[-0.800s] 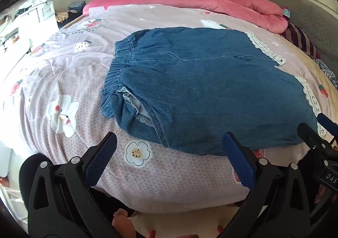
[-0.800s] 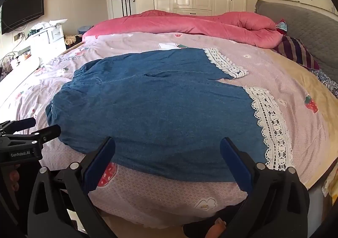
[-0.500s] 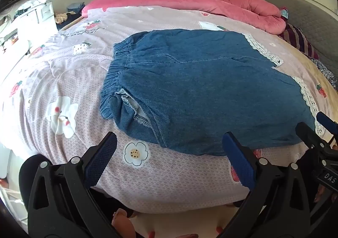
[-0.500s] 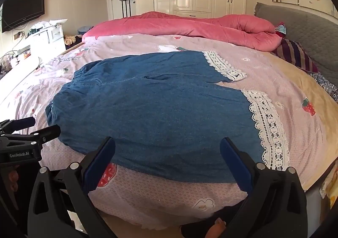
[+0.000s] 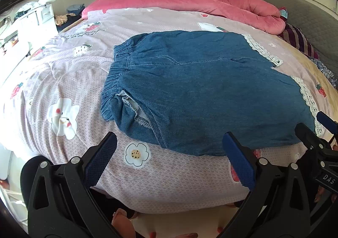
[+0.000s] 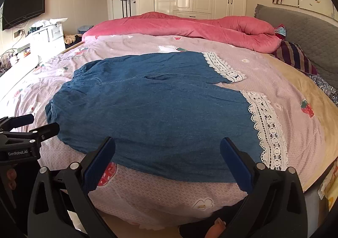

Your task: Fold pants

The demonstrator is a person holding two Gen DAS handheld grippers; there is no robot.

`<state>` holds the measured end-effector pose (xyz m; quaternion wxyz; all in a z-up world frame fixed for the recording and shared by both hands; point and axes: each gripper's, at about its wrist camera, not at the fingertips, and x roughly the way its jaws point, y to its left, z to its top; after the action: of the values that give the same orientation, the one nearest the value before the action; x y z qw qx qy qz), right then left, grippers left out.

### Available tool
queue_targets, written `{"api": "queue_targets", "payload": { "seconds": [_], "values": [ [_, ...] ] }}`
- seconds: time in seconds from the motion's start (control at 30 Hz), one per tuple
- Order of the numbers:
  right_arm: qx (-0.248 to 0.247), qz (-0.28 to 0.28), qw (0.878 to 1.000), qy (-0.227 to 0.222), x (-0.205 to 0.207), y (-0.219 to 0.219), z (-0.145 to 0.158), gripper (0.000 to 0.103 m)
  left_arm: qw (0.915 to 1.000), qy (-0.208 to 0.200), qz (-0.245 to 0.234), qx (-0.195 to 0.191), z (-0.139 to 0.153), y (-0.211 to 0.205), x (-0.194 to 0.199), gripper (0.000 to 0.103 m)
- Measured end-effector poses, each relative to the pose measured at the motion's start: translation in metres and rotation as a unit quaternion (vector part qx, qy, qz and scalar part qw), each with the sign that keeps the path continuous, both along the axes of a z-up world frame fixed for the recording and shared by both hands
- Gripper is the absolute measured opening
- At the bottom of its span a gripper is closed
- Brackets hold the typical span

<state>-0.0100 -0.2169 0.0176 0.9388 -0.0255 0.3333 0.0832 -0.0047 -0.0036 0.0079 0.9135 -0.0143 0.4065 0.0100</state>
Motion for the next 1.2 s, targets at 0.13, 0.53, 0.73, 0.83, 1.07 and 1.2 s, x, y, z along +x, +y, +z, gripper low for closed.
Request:
{"api": "queue_targets", "payload": {
  "seconds": [0.13, 0.53, 0.73, 0.83, 1.07, 1.2],
  "values": [
    [-0.002, 0.001, 1.000, 0.000, -0.0005, 0.0007, 0.0006, 0.099, 1.0000, -0.001, 0.001, 0.004, 0.0006, 0.0003, 0.0000, 0.094],
    [-0.006, -0.001, 1.000, -0.004, -0.0022, 0.0041, 0.0008, 0.099, 1.0000, -0.007, 0.001, 0.006, 0.0026, 0.0010, -0.0019, 0.094],
    [-0.006, -0.001, 1.000, -0.002, -0.0025, 0.0033, -0.0003, 0.099, 1.0000, -0.007, 0.002, 0.005, 0.0027, 0.0012, -0.0016, 0.094],
    [-0.007, -0.001, 1.000, -0.003, -0.0026, 0.0031, -0.0003, 0.099, 1.0000, -0.007, 0.002, 0.005, 0.0027, 0.0013, -0.0017, 0.094],
    [-0.006, -0.001, 1.000, -0.003, -0.0025, 0.0037, 0.0001, 0.099, 0.9999, -0.009, 0.001, 0.004, 0.0034, 0.0009, -0.0022, 0.094],
    [-0.008, -0.001, 1.000, 0.001, -0.0014, 0.0040, -0.0015, 0.099, 1.0000, -0.009, 0.000, 0.004, 0.0038, 0.0012, -0.0029, 0.094]
  ]
}}
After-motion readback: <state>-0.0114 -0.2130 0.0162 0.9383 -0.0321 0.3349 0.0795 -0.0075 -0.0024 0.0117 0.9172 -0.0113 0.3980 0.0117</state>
